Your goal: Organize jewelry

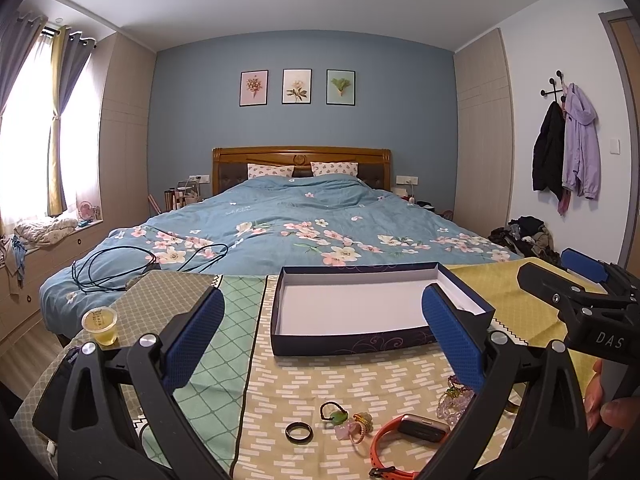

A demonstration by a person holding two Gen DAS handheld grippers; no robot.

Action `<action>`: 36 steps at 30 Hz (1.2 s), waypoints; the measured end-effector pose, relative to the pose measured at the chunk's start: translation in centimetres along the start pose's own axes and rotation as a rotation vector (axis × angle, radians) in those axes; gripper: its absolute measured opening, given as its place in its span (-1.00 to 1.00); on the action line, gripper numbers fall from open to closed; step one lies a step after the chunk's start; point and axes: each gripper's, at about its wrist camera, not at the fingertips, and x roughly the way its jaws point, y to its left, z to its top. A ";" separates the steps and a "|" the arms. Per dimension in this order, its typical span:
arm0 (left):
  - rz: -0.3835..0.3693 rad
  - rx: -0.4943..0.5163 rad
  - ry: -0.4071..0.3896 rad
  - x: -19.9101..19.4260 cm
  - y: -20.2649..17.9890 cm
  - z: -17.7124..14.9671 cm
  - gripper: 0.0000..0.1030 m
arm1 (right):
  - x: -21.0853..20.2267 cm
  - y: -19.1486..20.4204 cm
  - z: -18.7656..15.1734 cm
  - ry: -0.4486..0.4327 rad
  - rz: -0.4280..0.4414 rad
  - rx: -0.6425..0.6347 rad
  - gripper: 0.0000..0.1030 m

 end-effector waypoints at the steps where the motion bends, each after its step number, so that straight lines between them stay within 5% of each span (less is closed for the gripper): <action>1: -0.001 -0.001 0.001 0.0 0.0 0.0 0.89 | 0.0 0.0 0.1 0.000 -0.001 0.000 0.88; 9: -0.038 0.016 0.057 0.4 0.0 -0.6 0.89 | 0.3 -0.5 -0.3 0.043 -0.009 -0.020 0.88; 16: -0.134 0.048 0.242 2.2 1.8 -2.5 0.83 | 1.5 -2.4 -1.9 0.199 0.010 -0.012 0.85; 28: -0.298 0.172 0.457 4.2 0.2 -6.4 0.12 | 3.0 -4.0 -5.7 0.490 0.139 -0.012 0.00; 36: -0.416 0.198 0.559 4.9 -1.9 -7.7 -0.41 | 3.4 -4.1 -6.6 0.567 0.161 -0.033 -0.50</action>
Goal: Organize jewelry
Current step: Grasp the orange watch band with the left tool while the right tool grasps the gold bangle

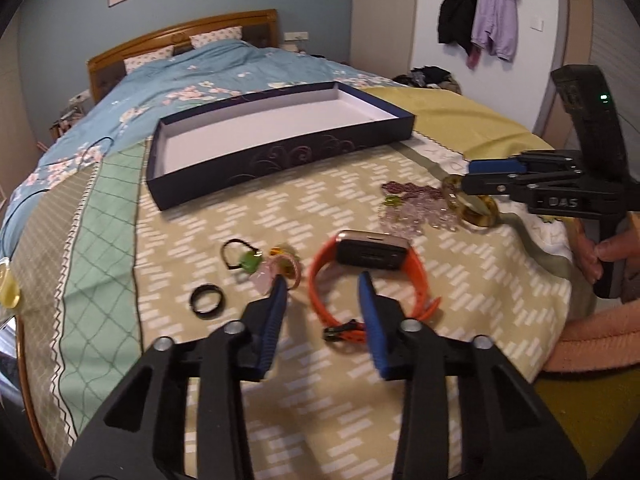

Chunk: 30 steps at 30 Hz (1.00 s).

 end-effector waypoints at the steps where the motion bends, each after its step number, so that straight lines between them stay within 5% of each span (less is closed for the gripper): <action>1: -0.007 -0.001 0.003 -0.1 -0.1 0.0 -0.41 | 0.2 -0.1 0.0 0.011 0.004 0.004 -0.55; 5: -0.040 -0.009 0.021 -0.3 -0.4 -0.2 -0.42 | 0.4 -0.5 0.0 0.028 0.012 0.016 -0.85; 19: -0.105 0.042 0.084 1.2 0.9 1.8 -0.37 | 0.4 -1.1 -0.4 0.054 0.016 0.013 -0.76; 26: -0.073 0.085 0.112 2.1 0.7 2.4 -0.82 | 0.4 -1.1 -0.4 0.060 0.020 -0.006 -0.88; 30: -0.047 0.059 0.100 2.0 0.7 2.4 -0.86 | -0.2 -1.5 -0.1 0.050 0.049 0.006 -0.89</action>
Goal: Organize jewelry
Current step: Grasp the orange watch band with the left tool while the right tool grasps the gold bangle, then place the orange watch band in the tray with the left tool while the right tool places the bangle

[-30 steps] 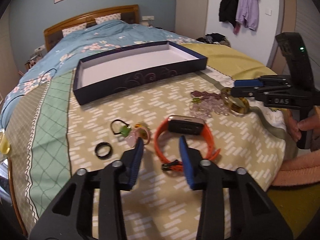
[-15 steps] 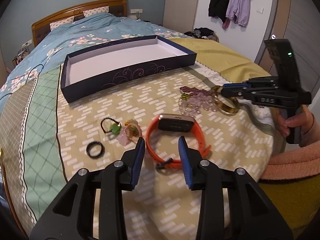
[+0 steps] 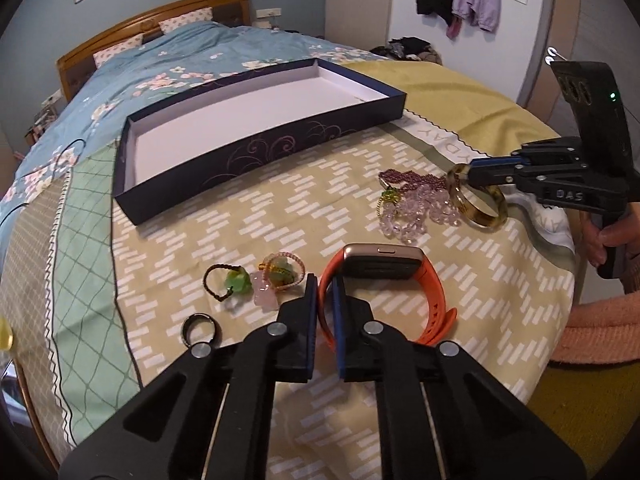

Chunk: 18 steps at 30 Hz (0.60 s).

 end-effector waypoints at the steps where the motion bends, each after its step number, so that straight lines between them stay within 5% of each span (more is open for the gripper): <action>1: 0.002 -0.008 -0.006 -0.1 0.0 0.0 -0.86 | -0.2 0.0 0.1 -0.007 0.004 0.002 -0.89; 13: -0.028 -0.187 -0.112 -2.4 3.8 2.7 -0.86 | -1.1 0.1 4.7 -0.116 0.069 0.005 -0.88; 18: 0.015 -0.231 -0.154 -2.7 5.8 5.0 -0.86 | 0.2 0.0 8.3 -0.140 0.069 -0.016 -0.88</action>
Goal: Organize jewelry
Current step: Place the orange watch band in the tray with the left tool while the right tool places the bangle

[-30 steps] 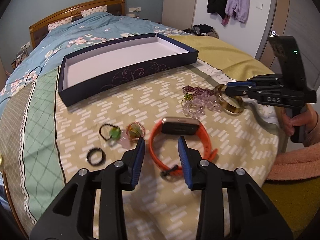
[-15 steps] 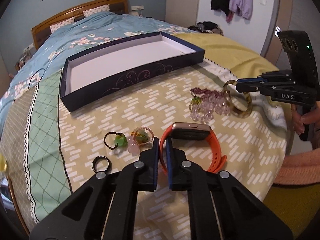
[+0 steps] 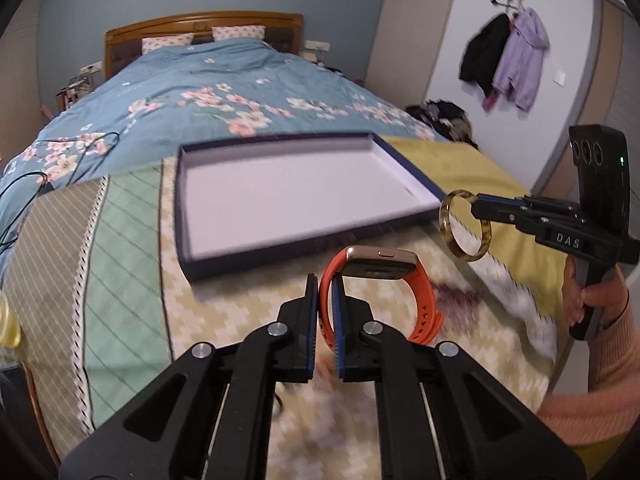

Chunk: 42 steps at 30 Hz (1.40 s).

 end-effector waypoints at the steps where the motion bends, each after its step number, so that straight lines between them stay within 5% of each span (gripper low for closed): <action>1: 0.011 -0.004 -0.007 0.1 0.2 0.6 -0.86 | 0.5 -0.2 0.9 -0.004 0.002 -0.003 -0.88; 16: 0.143 -0.113 -0.016 7.1 4.7 10.1 -0.86 | 10.4 -3.5 9.8 0.039 -0.058 0.032 -0.88; 30: 0.199 -0.200 0.099 16.3 8.3 13.8 -0.86 | 17.1 -5.6 11.0 0.171 -0.122 0.102 -0.88; 42: 0.188 -0.301 0.207 20.4 10.9 14.6 -0.76 | 17.6 -6.5 11.1 0.198 -0.134 0.155 -0.72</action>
